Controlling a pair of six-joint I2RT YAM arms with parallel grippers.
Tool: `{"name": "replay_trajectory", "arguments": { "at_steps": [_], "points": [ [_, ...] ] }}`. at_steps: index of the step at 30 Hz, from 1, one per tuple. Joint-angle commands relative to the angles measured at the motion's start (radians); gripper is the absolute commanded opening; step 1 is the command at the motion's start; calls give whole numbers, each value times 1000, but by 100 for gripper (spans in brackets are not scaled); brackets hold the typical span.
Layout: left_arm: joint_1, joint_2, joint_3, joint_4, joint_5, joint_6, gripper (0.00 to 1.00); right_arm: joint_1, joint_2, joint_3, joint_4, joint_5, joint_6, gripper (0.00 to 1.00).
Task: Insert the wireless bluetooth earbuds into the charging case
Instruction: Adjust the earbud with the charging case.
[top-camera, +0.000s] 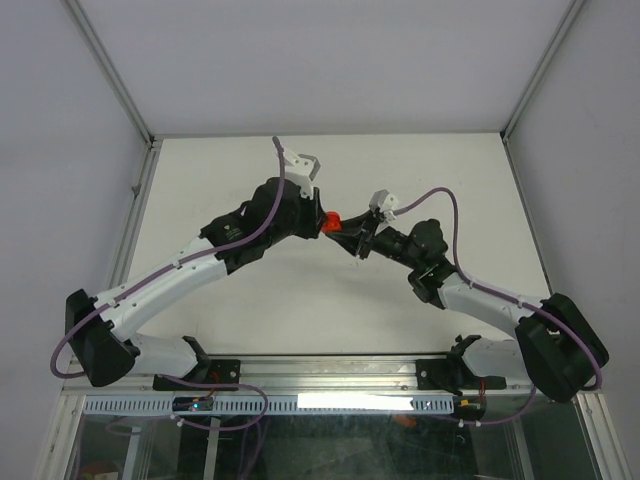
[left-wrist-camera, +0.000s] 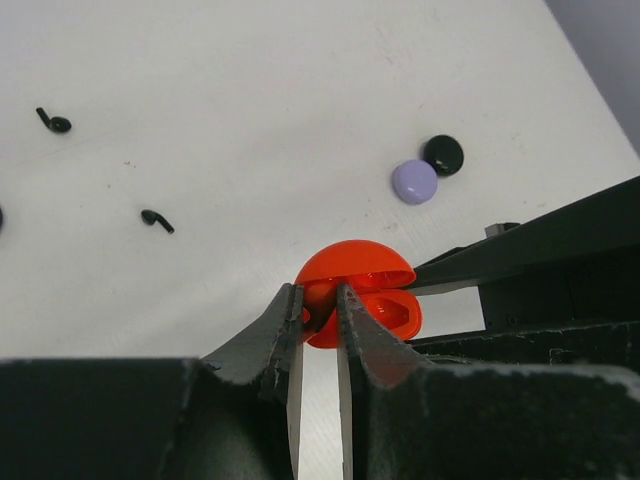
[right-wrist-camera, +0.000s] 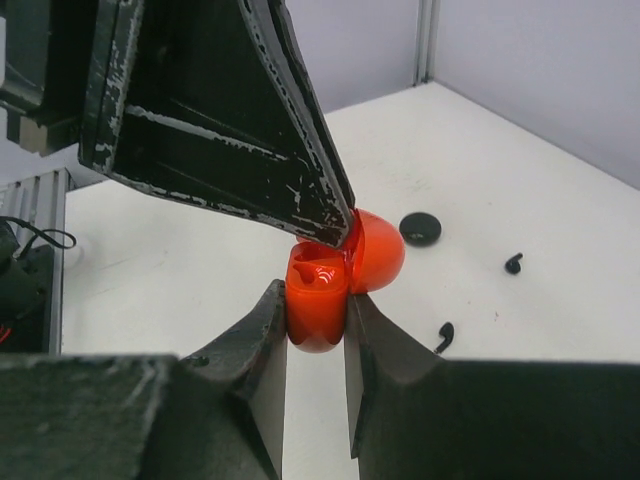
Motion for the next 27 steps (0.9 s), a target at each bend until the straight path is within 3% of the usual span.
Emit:
{"name": "replay_trajectory", "arguments": {
  "at_steps": [1,12,22,27],
  "points": [
    [-3,-119,-20,92,15,-43,10,-1,-20,-23,253,-29,53,0],
    [-2,-279,-127,289,129,-194,12,-4,77,-61,519,-59,58,0],
    [-1,-285,-259,523,171,-307,12,-3,85,-42,545,-79,63,0],
    [-2,-272,-277,555,180,-315,12,-3,77,-50,552,-83,61,0]
  ]
}}
